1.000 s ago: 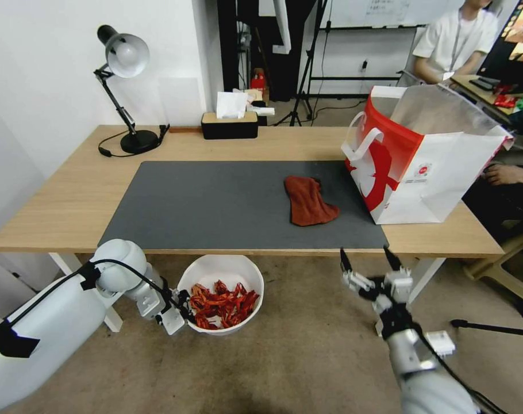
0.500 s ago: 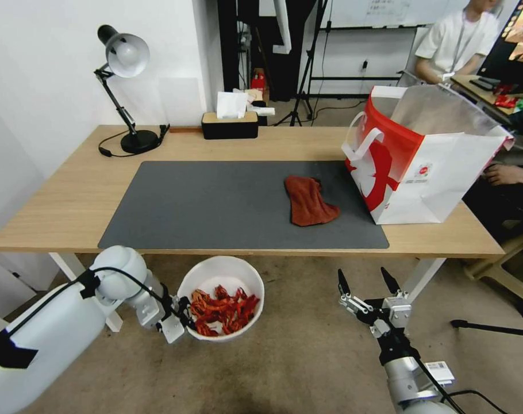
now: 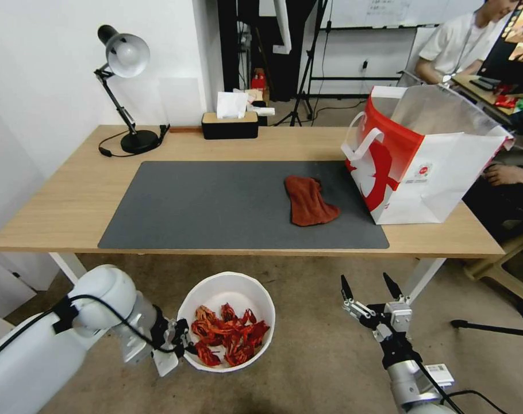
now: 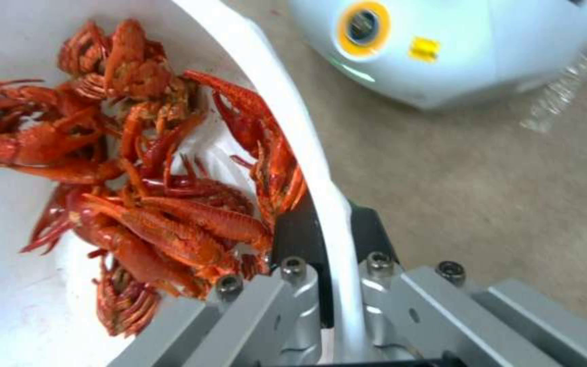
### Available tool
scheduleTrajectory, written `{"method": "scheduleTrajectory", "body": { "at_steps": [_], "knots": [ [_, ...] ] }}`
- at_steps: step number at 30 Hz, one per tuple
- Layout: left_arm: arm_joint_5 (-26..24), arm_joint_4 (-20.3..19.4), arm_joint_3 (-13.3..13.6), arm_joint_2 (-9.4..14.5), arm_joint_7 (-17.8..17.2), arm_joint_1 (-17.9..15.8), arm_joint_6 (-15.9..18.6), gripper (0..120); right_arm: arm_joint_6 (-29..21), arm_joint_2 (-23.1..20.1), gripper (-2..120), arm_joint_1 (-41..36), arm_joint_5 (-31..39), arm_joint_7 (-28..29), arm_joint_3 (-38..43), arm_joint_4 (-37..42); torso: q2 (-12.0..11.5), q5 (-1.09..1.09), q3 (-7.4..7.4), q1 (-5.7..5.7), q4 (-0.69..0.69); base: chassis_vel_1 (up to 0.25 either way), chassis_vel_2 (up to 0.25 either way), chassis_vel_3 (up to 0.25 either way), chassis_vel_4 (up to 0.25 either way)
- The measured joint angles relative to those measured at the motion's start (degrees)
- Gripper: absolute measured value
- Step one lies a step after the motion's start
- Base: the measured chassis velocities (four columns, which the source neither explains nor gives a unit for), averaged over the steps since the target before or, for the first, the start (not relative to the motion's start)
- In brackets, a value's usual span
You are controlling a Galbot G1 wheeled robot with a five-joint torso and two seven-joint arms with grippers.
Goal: Sweep shrimp from table into container with towel, then put container into takeout bag.
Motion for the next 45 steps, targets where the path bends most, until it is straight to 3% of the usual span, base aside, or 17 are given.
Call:
{"method": "scheduleTrajectory", "body": {
  "at_steps": [4,6,7,10,11,14,19,24,30,34,36,37,39,40,42,43,45],
  "knots": [
    [-4.4,-4.3,-3.8,1.8,0.1,0.1,1.5,0,0.2,0.0,100,0.5,0.0,-0.5,-0.4,-1.1,0.0,-0.04,0.0,0.0,-0.02,0.0,0.0,0.0,0.0],
    [-11.6,-7.1,-5.2,5.2,-0.7,-1.3,4.3,0,0.2,-0.3,100,1.3,0.1,-0.5,-1.0,-1.7,0.0,-0.04,0.0,0.0,0.0,0.0,0.0,0.0,0.0],
    [-15.0,-8.3,-5.1,7.2,-1.5,-3.0,6.2,0,0.2,-0.4,100,1.9,0.1,-0.5,-1.4,-2.0,0.0,-0.02,0.0,0.0,0.0,0.0,0.0,0.0,0.0],
    [-19.1,-9.1,-4.2,9.8,-3.2,-7.8,8.6,0,0.2,-0.3,100,2.8,0.1,-0.5,-2.0,-2.5,0.0,-0.02,0.0,0.0,0.0,0.0,0.0,0.0,0.0],
    [-19.1,-9.1,-4.2,9.8,-3.2,-7.8,8.6,0,0.2,-0.3,100,2.8,0.1,-0.5,-2.0,-2.5,0.0,-0.02,0.0,0.0,0.0,0.0,0.0,0.0,0.0],
    [-24.2,-6.8,-2.4,13.3,-8.0,-15.1,10.0,0,0.1,0.2,100,3.5,-0.1,-0.6,-2.7,-2.9,0.0,-0.01,0.01,0.01,-0.02,0.0,0.0,0.0,0.0],
    [-24.8,-3.3,-0.4,14.4,-9.3,-19.0,9.6,0,0.1,0.4,100,3.9,-0.2,-0.8,-2.7,-3.4,0.0,-0.04,0.01,0.01,0.01,0.0,0.0,0.0,0.0],
    [-24.6,-0.4,1.6,13.5,-9.7,-21.7,9.5,0,-0.1,0.8,100,4.0,-0.5,-0.9,-2.7,-3.5,0.0,-0.04,0.01,0.02,-0.01,0.0,0.0,0.0,0.0],
    [-21.3,6.3,9.1,10.0,-12.8,-28.9,6.5,0,-0.3,1.5,100,4.2,-0.9,-0.9,-2.6,-4.3,0.0,-0.03,0.01,0.02,-0.01,0.0,0.0,0.0,0.0],
    [-20.6,8.5,11.2,8.9,-13.0,-31.3,5.7,0,-0.3,1.9,100,4.2,-1.2,-0.9,-2.6,-4.8,0.0,-0.02,0.01,0.01,-0.01,0.0,0.0,0.0,0.0],
    [-20.9,10.5,16.6,8.0,-13.0,-36.6,5.5,0,-0.3,2.2,100,4.2,-1.5,-0.9,-2.4,-5.3,0.0,-0.03,0.01,0.01,0.01,0.0,0.0,0.0,0.0],
    [-20.9,10.5,16.6,8.0,-13.0,-36.6,5.5,0,-0.3,2.2,100,4.2,-1.5,-0.9,-2.4,-5.3,0.0,-0.03,0.01,0.01,0.01,0.0,0.0,0.0,0.0],
    [-21.8,11.9,20.9,7.0,-13.2,-41.7,5.8,0,-0.3,2.3,100,4.2,-1.5,-0.9,-2.3,-5.5,0.0,-0.01,0.01,0.01,0.0,0.0,0.0,0.0,0.0],
    [-21.8,11.9,20.9,7.0,-13.2,-41.7,5.8,0,-0.3,2.3,100,4.2,-1.5,-0.9,-2.3,-5.5,0.0,-0.01,0.01,0.01,0.0,0.0,0.0,0.0,0.0],
    [-22.6,14.1,25.8,4.9,-13.5,-47.9,6.4,0,-0.3,2.6,100,4.3,-1.5,-0.9,-2.1,-5.5,0.0,-0.02,0.01,0.01,-0.03,0.0,0.0,0.0,0.0],
    [-22.6,14.1,25.8,4.9,-13.5,-47.9,6.4,0,-0.3,2.6,100,4.3,-1.5,-0.9,-2.1,-5.5,0.0,-0.02,0.01,0.01,-0.03,0.0,0.0,0.0,0.0],
    [-23.5,16.8,30.5,2.9,-14.2,-52.8,6.7,0,-0.3,2.6,100,3.8,-1.5,-1.2,-1.8,-5.5,0.0,-0.03,0.01,0.02,0.0,0.0,0.0,0.0,0.0]
  ]
}}
